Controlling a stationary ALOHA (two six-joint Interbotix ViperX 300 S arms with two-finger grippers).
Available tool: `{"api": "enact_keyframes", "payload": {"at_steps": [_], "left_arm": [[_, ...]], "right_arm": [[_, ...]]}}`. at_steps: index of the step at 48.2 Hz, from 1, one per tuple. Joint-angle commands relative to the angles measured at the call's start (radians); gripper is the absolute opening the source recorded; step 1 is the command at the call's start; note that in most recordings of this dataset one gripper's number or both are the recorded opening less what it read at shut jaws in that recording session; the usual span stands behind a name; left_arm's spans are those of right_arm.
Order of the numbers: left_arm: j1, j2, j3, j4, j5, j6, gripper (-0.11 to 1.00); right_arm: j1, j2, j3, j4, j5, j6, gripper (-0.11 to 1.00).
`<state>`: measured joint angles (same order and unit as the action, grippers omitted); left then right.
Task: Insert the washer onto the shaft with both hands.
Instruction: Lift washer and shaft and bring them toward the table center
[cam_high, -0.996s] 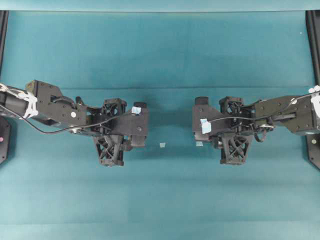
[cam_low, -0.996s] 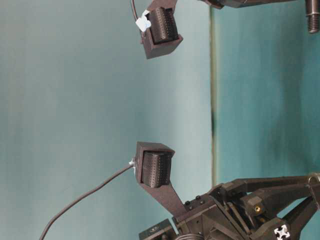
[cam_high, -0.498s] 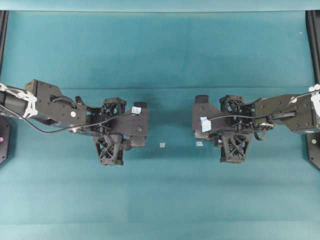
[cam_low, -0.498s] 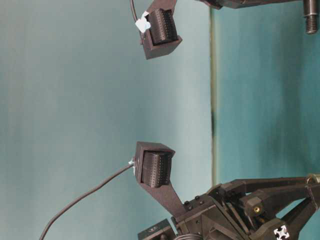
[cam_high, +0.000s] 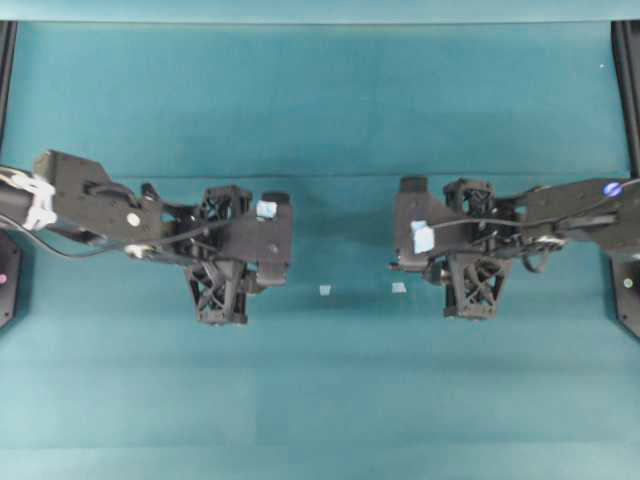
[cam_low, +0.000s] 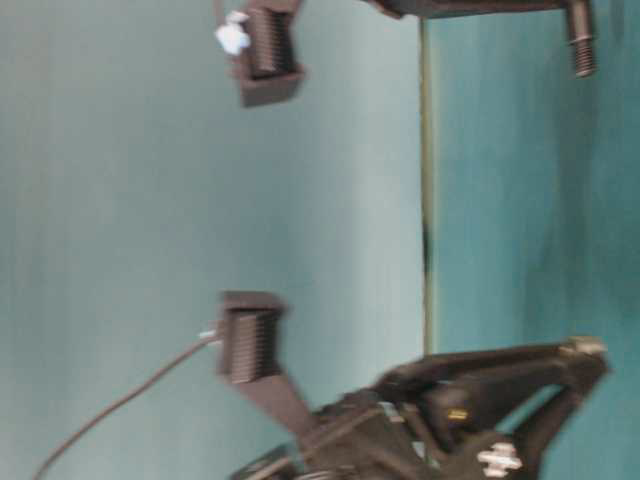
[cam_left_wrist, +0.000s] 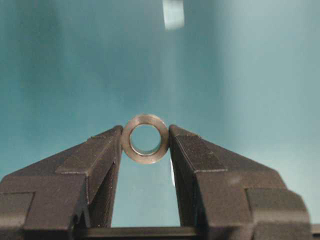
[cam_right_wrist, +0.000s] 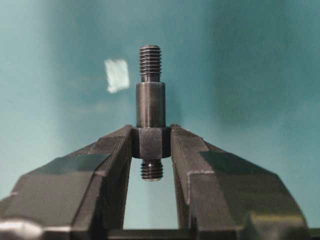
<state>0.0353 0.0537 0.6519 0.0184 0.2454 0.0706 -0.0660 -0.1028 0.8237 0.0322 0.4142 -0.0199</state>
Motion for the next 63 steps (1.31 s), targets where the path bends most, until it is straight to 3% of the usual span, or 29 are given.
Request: {"api": "enact_keyframes", "payload": {"at_steps": [1, 14, 24, 33, 40, 63], "left_arm": [[-0.002, -0.055, 0.000, 0.003, -0.006, 0.000, 0.37], [-0.014, -0.124, 0.057, 0.003, -0.081, -0.017, 0.37], [-0.026, -0.169, 0.129, 0.003, -0.285, -0.057, 0.37], [-0.026, -0.199, 0.199, 0.003, -0.443, -0.138, 0.37], [-0.029, -0.212, 0.224, 0.002, -0.492, -0.186, 0.37], [-0.063, -0.149, 0.201, 0.003, -0.609, -0.232, 0.37]], "right_arm": [[0.002, -0.048, 0.006, 0.015, -0.023, 0.003, 0.00], [0.011, -0.138, 0.077, 0.023, -0.141, 0.052, 0.00], [0.055, -0.192, 0.150, 0.021, -0.278, 0.074, 0.00], [0.089, -0.216, 0.196, 0.021, -0.314, 0.081, 0.00], [0.110, -0.215, 0.210, 0.021, -0.354, 0.081, 0.00], [0.144, -0.192, 0.249, 0.021, -0.508, 0.149, 0.00]]}}
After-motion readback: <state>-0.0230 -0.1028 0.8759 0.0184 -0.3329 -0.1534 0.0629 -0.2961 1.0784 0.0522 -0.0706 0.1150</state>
